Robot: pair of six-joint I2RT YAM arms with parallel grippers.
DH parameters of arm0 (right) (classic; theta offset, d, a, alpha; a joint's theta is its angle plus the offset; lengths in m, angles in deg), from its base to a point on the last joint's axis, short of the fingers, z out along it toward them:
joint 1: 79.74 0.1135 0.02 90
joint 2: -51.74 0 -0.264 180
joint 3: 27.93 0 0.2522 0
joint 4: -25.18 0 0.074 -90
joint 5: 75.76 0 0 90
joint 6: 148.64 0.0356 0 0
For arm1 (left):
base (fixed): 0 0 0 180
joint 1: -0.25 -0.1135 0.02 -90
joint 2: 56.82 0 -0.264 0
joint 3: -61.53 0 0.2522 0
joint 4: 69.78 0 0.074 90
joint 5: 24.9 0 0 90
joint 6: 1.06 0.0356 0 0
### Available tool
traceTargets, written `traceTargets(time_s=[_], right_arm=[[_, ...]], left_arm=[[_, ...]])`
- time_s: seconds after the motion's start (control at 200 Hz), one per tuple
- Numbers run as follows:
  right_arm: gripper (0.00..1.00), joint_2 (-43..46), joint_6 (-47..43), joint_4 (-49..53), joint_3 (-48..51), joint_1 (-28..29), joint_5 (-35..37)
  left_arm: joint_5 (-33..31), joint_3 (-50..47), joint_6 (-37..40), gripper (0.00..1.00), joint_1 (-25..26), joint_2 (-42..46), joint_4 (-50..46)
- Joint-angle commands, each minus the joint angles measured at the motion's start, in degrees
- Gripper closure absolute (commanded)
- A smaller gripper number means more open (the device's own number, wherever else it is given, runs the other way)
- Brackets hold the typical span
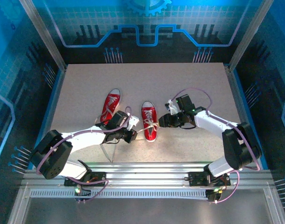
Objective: Tie the shoes
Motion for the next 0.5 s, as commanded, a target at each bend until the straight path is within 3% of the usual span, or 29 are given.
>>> traceTargets(time_s=[0.0,0.495], right_arm=[[0.59,-1.0,0.8,-1.5,-0.2,0.1,-0.5],[0.6,-2.4,3.5,-5.3,2.5,0.2,-1.8]], left_arm=[[-2.7,-0.9,-4.1,0.97,-0.6,2.1,-1.7],[-4.8,-4.0,-11.1,0.97,-3.0,4.0,-2.3]])
